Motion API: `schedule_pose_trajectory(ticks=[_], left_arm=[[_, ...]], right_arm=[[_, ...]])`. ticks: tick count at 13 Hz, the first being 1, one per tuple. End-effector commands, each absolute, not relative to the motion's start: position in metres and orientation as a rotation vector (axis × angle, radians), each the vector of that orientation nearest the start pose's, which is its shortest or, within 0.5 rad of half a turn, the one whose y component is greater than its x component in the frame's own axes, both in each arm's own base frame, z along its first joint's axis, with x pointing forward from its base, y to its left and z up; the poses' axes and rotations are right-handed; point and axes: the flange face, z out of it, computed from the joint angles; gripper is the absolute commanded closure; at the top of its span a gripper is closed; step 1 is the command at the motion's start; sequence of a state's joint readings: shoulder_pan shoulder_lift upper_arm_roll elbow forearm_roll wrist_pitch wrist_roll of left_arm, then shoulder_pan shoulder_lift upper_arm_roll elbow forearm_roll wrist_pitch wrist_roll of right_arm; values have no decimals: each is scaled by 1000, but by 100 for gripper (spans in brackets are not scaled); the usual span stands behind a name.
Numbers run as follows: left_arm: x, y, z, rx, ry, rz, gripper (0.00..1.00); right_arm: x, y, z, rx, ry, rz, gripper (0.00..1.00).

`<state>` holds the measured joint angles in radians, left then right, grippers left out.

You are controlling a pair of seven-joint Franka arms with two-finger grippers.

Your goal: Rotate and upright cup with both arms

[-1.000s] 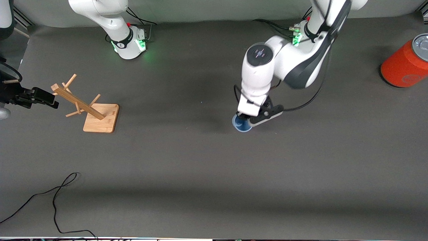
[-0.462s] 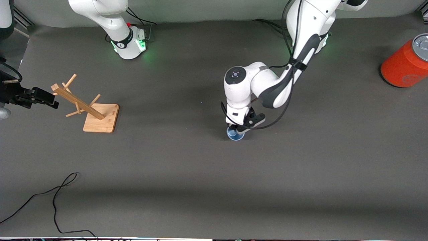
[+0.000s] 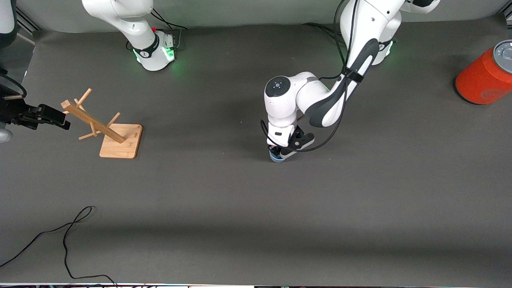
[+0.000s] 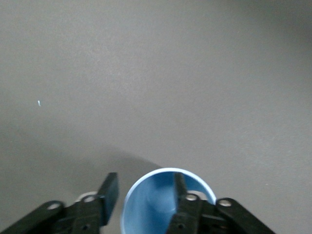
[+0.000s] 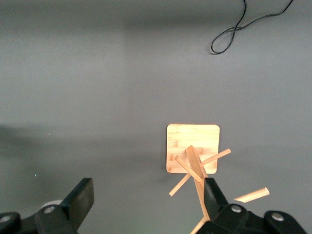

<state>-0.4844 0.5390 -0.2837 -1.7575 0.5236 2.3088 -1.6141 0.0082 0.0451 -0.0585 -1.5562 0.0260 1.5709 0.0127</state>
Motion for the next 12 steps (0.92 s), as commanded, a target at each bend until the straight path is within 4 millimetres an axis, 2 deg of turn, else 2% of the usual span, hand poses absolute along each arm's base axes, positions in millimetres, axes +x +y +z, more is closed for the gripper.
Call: schedule_pose_trajectory(ticks=[1, 3, 5, 7, 8, 10, 12], left_arm=[[504, -441, 317, -2950, -822, -442, 0], [518, -442, 359, -2943, -817, -395, 0], [544, -429, 416, -2961, -770, -290, 0], [578, -376, 456, -2954, -750, -229, 0], [587, -348, 475, -2966, -728, -206, 0], [602, -284, 510, -3004, -666, -123, 0], [603, -218, 539, -3015, -598, -19, 0]], right_arm=[[564, -26, 610, -3128, 79, 33, 0], [564, -26, 611, -3128, 77, 31, 0], [564, -26, 611, -3128, 79, 31, 0], [564, -26, 612, -3128, 79, 28, 0], [564, -26, 613, -3128, 79, 23, 0], [564, -26, 614, -3128, 79, 21, 0], [564, -27, 613, -3130, 77, 23, 0]])
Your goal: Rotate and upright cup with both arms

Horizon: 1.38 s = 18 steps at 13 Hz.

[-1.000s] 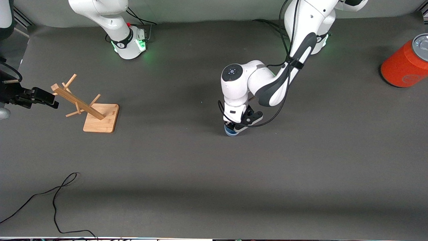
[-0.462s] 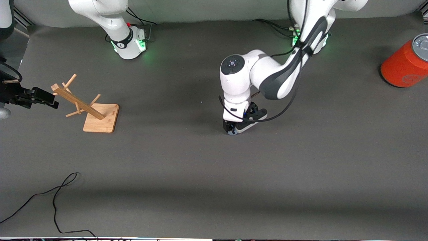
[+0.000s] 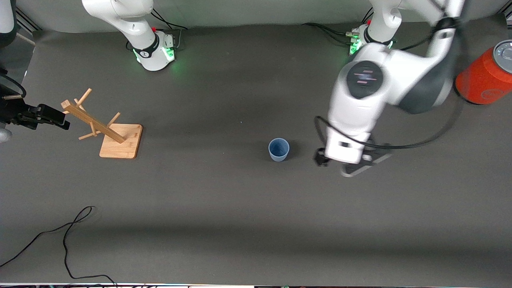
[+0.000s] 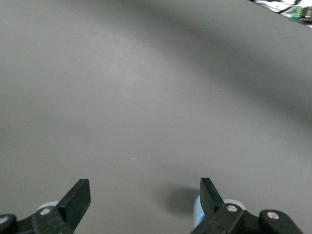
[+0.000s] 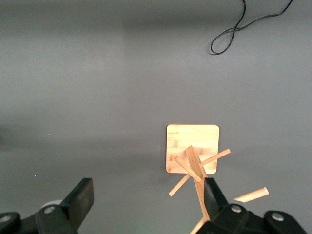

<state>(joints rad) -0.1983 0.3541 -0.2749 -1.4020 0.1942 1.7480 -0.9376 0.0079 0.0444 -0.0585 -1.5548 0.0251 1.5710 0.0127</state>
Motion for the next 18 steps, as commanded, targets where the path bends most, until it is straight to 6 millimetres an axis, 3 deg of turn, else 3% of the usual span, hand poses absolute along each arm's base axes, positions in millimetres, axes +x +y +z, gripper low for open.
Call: schedule_pose_trajectory(ticks=[1, 6, 9, 13, 18], left_arm=[[599, -196, 551, -3005, -552, 13, 0], [567, -60, 609, -3098, -378, 85, 0], [556, -8, 619, -3110, -269, 125, 0], [558, 12, 616, -3113, -254, 133, 0], [566, 3, 605, -3116, -228, 145, 0]], right_arm=[[564, -27, 614, -3130, 77, 21, 0], [564, -27, 613, -3130, 77, 23, 0], [564, -27, 613, -3135, 77, 24, 0], [564, -27, 613, -3135, 77, 24, 0], [564, -27, 613, -3135, 77, 24, 0]])
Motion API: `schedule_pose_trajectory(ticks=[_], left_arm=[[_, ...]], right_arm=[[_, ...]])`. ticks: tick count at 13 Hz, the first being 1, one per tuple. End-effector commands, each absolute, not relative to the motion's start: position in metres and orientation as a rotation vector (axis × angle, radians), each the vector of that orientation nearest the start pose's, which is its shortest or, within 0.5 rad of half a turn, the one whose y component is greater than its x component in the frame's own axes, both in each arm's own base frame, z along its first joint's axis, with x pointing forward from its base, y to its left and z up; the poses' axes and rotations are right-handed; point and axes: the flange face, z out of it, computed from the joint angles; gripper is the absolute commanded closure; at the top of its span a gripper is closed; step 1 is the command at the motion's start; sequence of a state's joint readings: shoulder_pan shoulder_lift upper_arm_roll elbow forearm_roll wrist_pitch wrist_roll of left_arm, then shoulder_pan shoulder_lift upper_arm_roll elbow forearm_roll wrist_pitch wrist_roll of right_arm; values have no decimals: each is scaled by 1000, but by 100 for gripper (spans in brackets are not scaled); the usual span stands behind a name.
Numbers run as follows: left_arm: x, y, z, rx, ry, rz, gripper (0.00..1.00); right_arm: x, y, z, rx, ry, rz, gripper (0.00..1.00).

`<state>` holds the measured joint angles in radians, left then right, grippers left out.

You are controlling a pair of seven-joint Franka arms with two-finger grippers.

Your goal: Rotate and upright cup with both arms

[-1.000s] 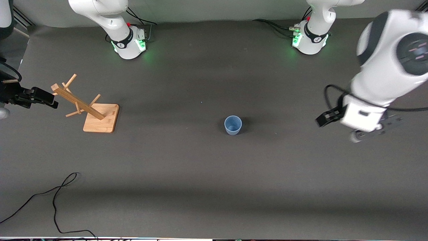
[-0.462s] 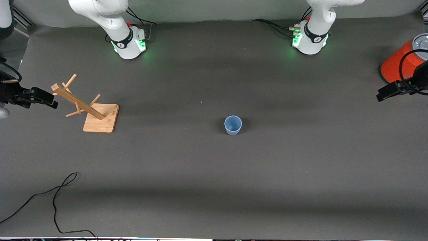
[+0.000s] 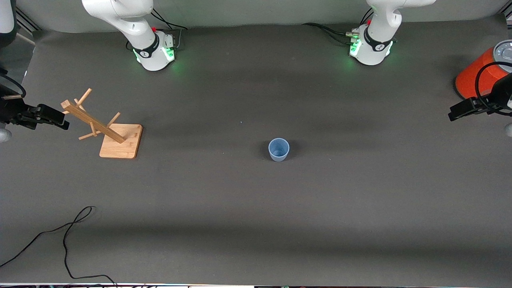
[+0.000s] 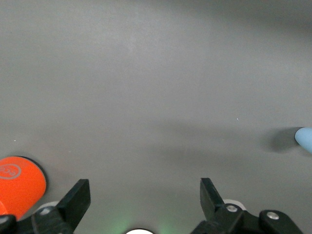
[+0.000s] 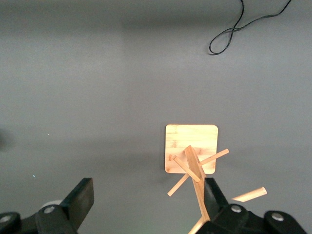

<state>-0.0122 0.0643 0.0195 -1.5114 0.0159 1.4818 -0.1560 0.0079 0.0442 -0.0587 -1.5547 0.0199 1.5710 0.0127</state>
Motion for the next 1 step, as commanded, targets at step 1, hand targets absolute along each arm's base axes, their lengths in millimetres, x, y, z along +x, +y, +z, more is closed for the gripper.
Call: schedule_pose_trajectory(ticks=[1], left_arm=[[566, 0, 606, -3116, -218, 145, 0]], right_arm=[[564, -27, 613, -3135, 77, 24, 0]])
